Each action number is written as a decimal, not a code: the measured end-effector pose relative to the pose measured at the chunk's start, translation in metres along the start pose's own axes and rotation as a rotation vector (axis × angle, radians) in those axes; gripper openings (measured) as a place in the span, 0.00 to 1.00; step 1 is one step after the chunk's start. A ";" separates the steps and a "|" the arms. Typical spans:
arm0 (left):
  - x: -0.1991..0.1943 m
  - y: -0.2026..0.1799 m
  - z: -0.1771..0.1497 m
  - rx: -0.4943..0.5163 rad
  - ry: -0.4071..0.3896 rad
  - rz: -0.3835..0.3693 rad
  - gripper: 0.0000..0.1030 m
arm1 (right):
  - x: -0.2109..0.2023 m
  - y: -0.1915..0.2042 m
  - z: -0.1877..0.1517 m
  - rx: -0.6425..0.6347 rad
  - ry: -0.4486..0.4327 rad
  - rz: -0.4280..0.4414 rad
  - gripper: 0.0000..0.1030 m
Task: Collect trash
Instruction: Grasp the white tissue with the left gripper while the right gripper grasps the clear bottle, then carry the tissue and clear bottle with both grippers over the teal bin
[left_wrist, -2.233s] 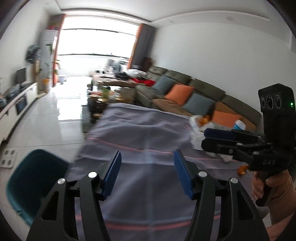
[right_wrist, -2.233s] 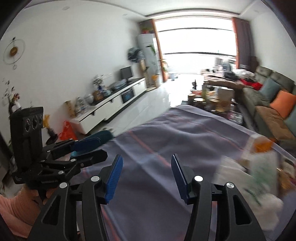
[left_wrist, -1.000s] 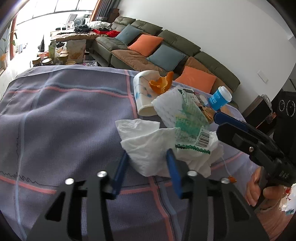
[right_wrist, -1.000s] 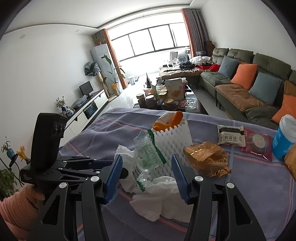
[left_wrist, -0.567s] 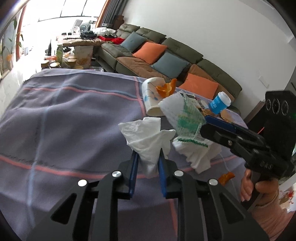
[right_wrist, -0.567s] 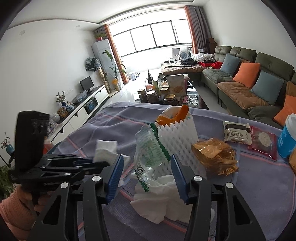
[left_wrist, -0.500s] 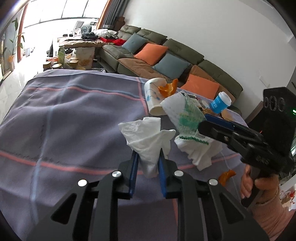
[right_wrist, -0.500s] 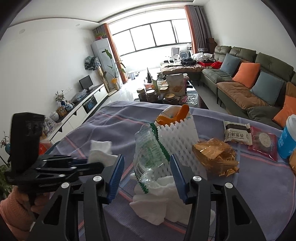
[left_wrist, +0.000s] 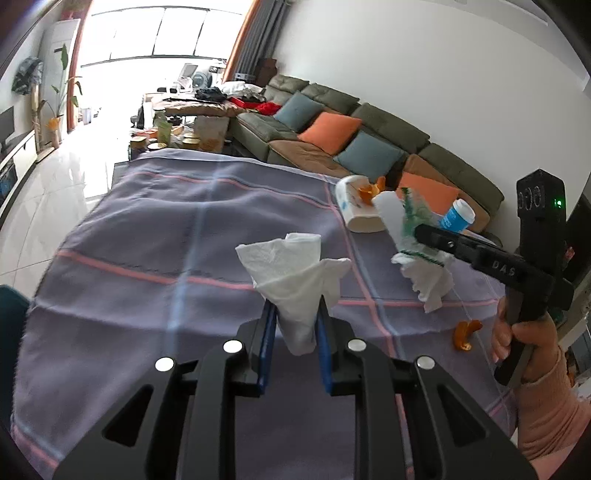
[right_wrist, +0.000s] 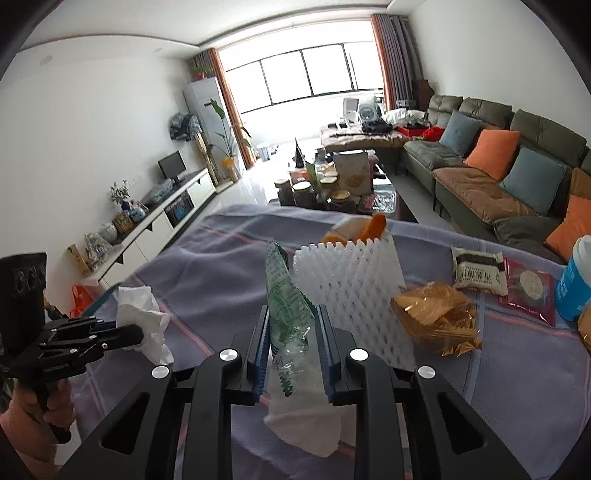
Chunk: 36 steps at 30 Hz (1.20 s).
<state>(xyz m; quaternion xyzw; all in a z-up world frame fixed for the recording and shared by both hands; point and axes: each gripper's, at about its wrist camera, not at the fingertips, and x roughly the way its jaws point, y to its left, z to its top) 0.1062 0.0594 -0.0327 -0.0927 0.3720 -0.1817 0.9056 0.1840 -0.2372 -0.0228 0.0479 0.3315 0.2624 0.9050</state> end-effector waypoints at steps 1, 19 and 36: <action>-0.004 0.003 -0.001 -0.005 -0.006 -0.002 0.21 | -0.003 0.002 0.001 0.002 -0.006 0.016 0.23; -0.065 0.024 -0.024 -0.012 -0.085 0.045 0.21 | -0.006 0.070 -0.006 -0.038 0.024 0.271 0.23; -0.128 0.084 -0.045 -0.113 -0.155 0.193 0.21 | 0.036 0.164 -0.003 -0.162 0.099 0.442 0.23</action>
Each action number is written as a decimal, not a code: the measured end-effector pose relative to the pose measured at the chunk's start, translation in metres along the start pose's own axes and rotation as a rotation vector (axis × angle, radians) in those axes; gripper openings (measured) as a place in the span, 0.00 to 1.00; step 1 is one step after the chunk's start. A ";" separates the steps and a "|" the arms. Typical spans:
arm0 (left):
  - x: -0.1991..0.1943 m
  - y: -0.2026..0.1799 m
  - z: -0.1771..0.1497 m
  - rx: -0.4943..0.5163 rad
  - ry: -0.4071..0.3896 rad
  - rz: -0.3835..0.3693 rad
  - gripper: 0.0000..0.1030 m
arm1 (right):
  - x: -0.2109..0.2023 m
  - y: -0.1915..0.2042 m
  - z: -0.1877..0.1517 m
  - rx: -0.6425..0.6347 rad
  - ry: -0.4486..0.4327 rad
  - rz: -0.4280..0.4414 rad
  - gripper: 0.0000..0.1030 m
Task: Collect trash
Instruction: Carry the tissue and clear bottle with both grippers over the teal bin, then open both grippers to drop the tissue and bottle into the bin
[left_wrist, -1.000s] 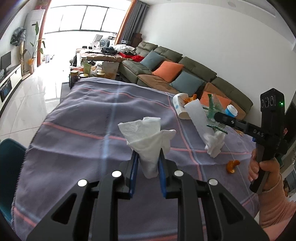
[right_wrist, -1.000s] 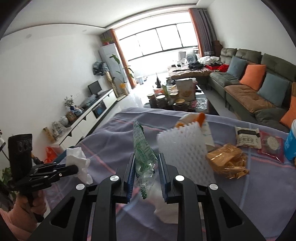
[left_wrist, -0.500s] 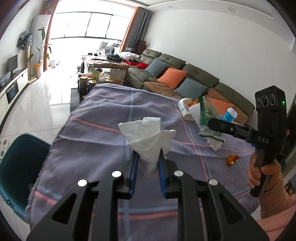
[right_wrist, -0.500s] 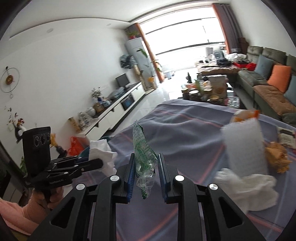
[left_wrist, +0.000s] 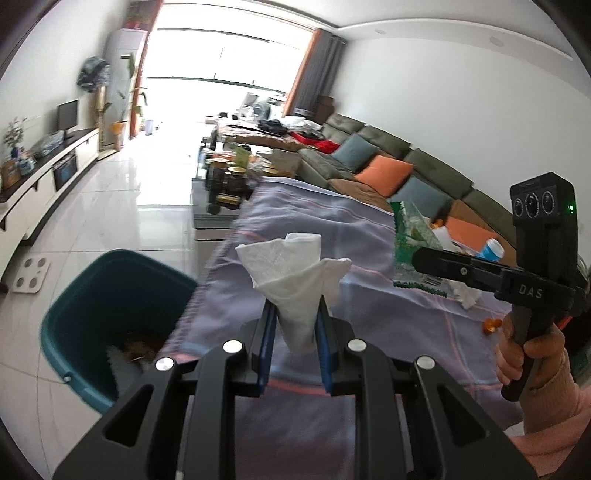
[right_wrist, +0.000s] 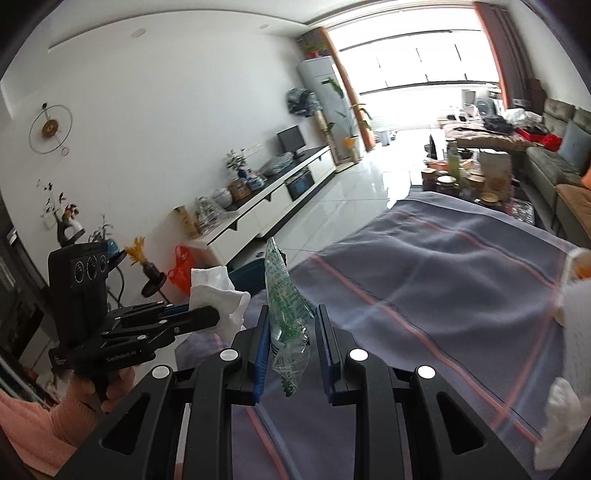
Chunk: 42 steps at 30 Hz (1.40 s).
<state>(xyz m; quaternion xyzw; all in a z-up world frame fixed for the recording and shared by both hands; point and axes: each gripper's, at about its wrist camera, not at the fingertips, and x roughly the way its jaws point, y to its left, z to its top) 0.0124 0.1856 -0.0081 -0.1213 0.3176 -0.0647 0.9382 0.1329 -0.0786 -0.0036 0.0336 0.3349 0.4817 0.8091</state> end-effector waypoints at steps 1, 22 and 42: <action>-0.003 0.006 0.001 -0.009 -0.005 0.013 0.21 | 0.005 0.003 0.002 -0.006 0.003 0.005 0.23; -0.015 0.102 0.000 -0.154 -0.008 0.228 0.22 | 0.105 0.063 0.026 -0.091 0.117 0.103 0.23; 0.023 0.161 -0.021 -0.279 0.094 0.284 0.22 | 0.203 0.072 0.031 -0.049 0.318 0.080 0.30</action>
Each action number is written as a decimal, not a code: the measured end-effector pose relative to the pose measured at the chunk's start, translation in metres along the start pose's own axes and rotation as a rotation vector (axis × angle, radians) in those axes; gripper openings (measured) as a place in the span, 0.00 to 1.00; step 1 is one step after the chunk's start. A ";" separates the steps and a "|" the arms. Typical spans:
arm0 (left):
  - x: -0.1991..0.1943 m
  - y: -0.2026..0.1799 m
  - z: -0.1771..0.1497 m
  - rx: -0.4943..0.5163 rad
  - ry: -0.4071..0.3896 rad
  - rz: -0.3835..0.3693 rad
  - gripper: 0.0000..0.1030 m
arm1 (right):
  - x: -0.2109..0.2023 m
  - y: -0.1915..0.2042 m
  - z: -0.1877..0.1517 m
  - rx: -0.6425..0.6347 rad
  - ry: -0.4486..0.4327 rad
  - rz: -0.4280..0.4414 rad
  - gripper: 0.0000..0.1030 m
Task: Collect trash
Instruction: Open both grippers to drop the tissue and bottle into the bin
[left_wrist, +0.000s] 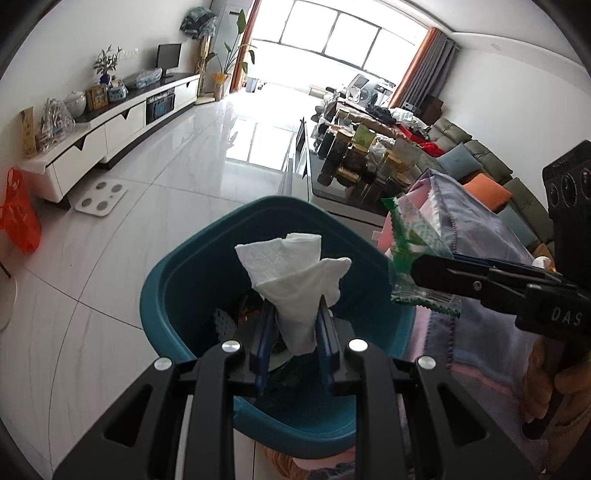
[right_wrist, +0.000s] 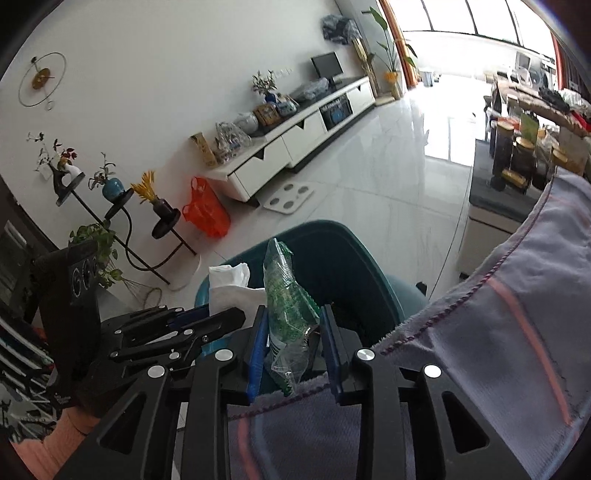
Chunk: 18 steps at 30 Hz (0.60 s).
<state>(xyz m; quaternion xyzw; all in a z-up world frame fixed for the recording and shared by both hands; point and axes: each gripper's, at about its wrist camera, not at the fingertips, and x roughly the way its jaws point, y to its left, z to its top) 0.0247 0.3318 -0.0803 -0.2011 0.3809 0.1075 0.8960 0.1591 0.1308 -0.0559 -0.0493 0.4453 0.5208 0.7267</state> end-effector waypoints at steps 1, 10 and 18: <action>0.003 0.002 -0.001 -0.006 0.006 0.002 0.22 | 0.002 -0.001 0.001 0.007 0.005 -0.003 0.30; 0.015 0.005 -0.004 -0.044 0.034 -0.014 0.40 | 0.009 -0.004 0.004 0.041 0.029 -0.018 0.47; 0.012 0.005 -0.006 -0.039 0.015 -0.024 0.43 | 0.004 -0.008 0.001 0.060 0.005 -0.005 0.48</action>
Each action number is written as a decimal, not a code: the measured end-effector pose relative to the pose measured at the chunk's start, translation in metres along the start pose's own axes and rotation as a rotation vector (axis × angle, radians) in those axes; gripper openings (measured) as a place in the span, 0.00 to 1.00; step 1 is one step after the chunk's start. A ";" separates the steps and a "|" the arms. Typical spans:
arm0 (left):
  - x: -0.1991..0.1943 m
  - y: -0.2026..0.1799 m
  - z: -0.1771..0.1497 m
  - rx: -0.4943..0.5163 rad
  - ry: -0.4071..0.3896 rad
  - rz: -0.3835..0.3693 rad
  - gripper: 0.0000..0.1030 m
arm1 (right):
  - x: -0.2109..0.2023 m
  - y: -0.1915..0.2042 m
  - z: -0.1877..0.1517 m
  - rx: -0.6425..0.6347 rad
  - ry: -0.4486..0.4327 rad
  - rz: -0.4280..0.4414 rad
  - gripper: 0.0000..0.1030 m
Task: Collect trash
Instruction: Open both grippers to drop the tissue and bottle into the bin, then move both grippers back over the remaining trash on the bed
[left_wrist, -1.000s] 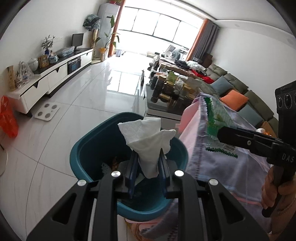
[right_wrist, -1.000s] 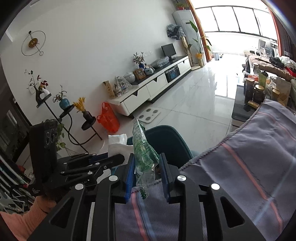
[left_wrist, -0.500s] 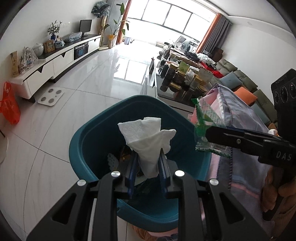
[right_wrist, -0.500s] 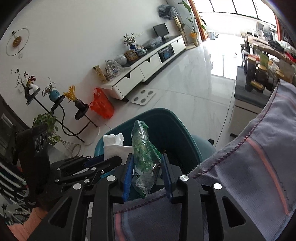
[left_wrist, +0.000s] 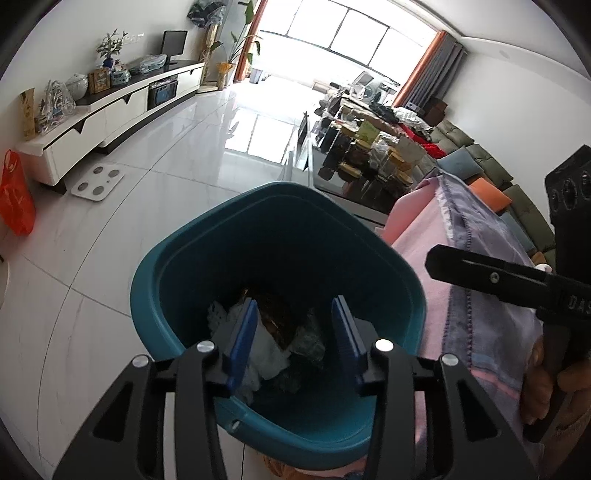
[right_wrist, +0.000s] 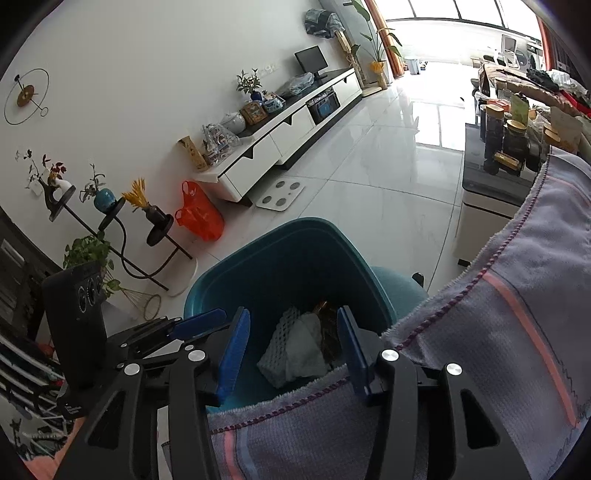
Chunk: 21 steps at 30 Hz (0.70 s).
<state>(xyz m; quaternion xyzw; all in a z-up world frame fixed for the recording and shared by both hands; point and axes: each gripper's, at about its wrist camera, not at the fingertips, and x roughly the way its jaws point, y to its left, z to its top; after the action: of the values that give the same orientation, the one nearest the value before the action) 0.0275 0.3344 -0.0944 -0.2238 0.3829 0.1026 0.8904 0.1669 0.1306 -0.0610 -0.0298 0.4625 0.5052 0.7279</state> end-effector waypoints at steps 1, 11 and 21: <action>-0.002 -0.001 -0.001 0.002 -0.004 -0.003 0.43 | -0.002 -0.001 -0.001 0.001 -0.003 0.001 0.48; -0.057 -0.049 -0.002 0.108 -0.152 -0.085 0.49 | -0.056 -0.001 -0.022 -0.052 -0.096 0.008 0.55; -0.065 -0.165 -0.026 0.323 -0.130 -0.347 0.50 | -0.150 -0.028 -0.053 -0.052 -0.236 -0.076 0.57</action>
<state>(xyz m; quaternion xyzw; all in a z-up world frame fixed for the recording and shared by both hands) 0.0249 0.1766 -0.0097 -0.1339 0.2919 -0.1004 0.9417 0.1447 -0.0167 0.0025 -0.0065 0.3588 0.4889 0.7951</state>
